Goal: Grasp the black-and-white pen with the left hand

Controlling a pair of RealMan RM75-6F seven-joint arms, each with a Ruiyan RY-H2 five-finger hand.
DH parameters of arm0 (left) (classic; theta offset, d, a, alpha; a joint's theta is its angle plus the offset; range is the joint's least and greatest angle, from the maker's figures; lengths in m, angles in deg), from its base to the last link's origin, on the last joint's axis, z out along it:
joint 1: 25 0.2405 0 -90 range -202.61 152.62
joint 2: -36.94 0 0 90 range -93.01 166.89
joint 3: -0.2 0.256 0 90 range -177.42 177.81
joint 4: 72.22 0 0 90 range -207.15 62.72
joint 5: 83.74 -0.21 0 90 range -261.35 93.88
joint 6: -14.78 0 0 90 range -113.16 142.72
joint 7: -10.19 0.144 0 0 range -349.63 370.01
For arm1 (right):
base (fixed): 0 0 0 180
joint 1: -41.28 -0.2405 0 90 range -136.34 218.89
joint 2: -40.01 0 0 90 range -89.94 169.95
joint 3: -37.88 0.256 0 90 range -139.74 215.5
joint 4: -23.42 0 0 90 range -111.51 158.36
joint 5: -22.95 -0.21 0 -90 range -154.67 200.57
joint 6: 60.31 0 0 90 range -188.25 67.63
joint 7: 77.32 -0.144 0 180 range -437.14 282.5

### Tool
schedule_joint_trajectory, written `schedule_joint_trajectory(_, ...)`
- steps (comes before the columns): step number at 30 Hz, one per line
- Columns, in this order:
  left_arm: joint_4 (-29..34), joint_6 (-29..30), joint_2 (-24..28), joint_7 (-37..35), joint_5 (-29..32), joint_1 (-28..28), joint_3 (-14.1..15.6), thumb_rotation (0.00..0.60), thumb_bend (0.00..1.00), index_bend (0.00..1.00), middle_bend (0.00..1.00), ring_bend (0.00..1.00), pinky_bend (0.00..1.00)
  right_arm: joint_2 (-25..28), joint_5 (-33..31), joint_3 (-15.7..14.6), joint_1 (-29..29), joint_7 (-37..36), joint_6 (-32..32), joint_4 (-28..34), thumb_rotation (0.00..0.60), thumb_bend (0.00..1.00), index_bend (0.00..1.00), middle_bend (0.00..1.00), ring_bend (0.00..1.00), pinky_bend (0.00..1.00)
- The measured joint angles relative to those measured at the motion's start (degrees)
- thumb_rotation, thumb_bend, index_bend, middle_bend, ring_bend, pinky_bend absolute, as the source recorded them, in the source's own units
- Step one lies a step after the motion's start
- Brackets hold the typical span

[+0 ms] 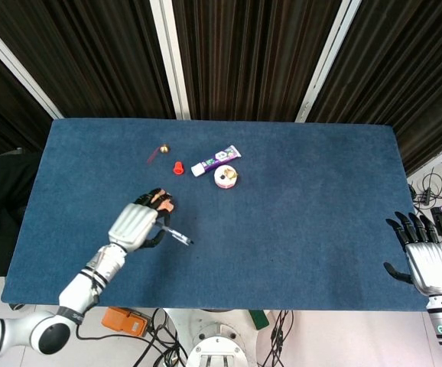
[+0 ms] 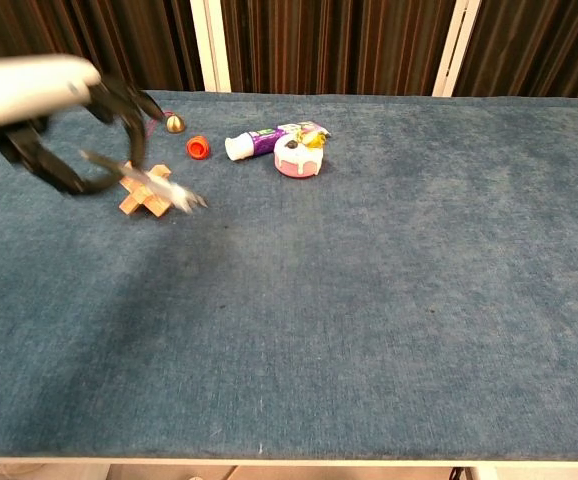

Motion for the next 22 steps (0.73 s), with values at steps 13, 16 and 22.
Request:
schedule_joint_trajectory(13,4.1,-19.4,26.9,-45.1,-3.6,2.1,-13.1,0.6,0.49,0.56,0.14,0.01,0.18,-0.1,-0.1,0.0,0.0,0.4,0.0,0.0,0.6,0.36,0.2,0.12,0.03,0.05)
schedule_joint_trajectory(16,3.5,-21.8,29.8,-54.6,-8.3,3.2,-15.3,0.6,0.49,0.56,0.14,0.01,0.18,-0.2,-0.3,0.1,0.0,0.7,0.0,0.1,0.6,0.36,0.2,0.12,0.03,0.05)
schedule_joint_trajectory(22,0.8,-24.3,34.2,-66.0,-18.7,4.4,-17.1,0.6,0.49,0.56,0.14,0.01,0.18,-0.4,-0.8,0.4,-0.1,1.0,0.3,0.3,0.6,0.36,0.19,0.12,0.03,0.05)
